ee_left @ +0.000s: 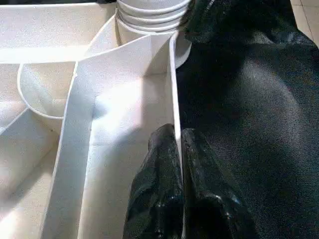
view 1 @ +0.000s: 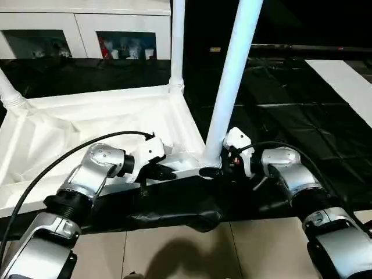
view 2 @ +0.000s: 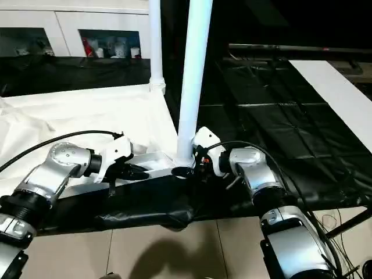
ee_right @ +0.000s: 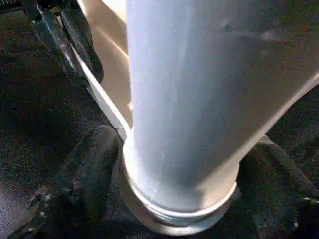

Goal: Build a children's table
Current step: Rotate leg to tighten

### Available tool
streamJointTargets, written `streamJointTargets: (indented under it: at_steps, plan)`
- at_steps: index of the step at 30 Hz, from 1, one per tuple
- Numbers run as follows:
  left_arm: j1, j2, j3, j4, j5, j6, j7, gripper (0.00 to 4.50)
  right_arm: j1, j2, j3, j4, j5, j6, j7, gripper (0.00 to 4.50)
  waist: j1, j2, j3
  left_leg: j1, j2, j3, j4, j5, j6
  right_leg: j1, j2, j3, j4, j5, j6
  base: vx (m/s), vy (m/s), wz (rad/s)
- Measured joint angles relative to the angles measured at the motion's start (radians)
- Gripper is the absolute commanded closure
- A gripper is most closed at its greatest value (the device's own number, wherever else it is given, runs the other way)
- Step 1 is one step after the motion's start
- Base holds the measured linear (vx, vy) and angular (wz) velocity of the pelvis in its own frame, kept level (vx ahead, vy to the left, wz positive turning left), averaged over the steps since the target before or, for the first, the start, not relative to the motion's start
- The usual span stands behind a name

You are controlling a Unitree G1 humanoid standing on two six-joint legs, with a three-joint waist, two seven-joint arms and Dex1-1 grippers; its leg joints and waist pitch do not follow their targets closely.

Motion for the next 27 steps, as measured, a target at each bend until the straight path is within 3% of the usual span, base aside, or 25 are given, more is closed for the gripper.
streamJointTargets:
  at_steps: [8, 14, 17, 19, 27]
  plan:
    - [0.004, 0.004, 0.003, -0.005, -0.001, 0.003, -0.015, 4.50, 0.000, 0.000, -0.002, 0.000, 0.008, 0.012, 0.011, 1.64, -0.001, 0.000, 0.000, 0.000, 0.000, 0.000, 0.000, 0.000, 0.000, 0.000, 0.000, 0.000, 0.000, 0.000, 0.000, 0.000, 0.000, 0.00]
    - [0.005, 0.001, 0.005, -0.009, -0.007, 0.040, -0.015, 4.50, 0.004, 0.027, -0.028, 0.017, 0.018, 0.025, -0.030, 1.77, -0.009, -0.002, -0.001, 0.000, 0.000, 0.000, 0.000, 0.000, 0.000, 0.000, 0.000, 0.000, 0.000, 0.000, 0.000, 0.000, 0.000, 0.00]
    - [-0.020, -0.038, 0.022, 0.031, 0.025, 0.058, 0.079, 4.50, -0.010, 0.096, -0.088, 0.083, 0.033, 0.029, -0.226, 1.78, -0.018, -0.005, -0.002, 0.002, 0.000, 0.000, 0.001, 0.000, 0.000, 0.001, 0.000, 0.001, 0.002, 0.001, 0.000, 0.000, 0.000, 0.00]
    - [-0.074, -0.115, 0.028, 0.095, 0.062, 0.089, 0.220, 4.50, -0.047, 0.162, -0.160, 0.148, 0.048, 0.049, -0.474, 1.78, -0.017, -0.006, -0.002, 0.003, -0.001, 0.000, 0.000, 0.000, -0.001, 0.001, 0.000, 0.002, 0.001, 0.002, 0.000, 0.000, 0.000, 0.00]
    - [-0.161, -0.288, 0.036, 0.210, 0.083, 0.167, 0.493, 4.50, -0.122, 0.258, -0.258, 0.238, 0.077, 0.074, -0.913, 1.78, -0.006, -0.002, -0.003, 0.002, -0.003, 0.000, 0.000, 0.000, -0.001, 0.002, -0.001, 0.004, 0.001, 0.003, 0.000, 0.000, 0.000, 0.00]
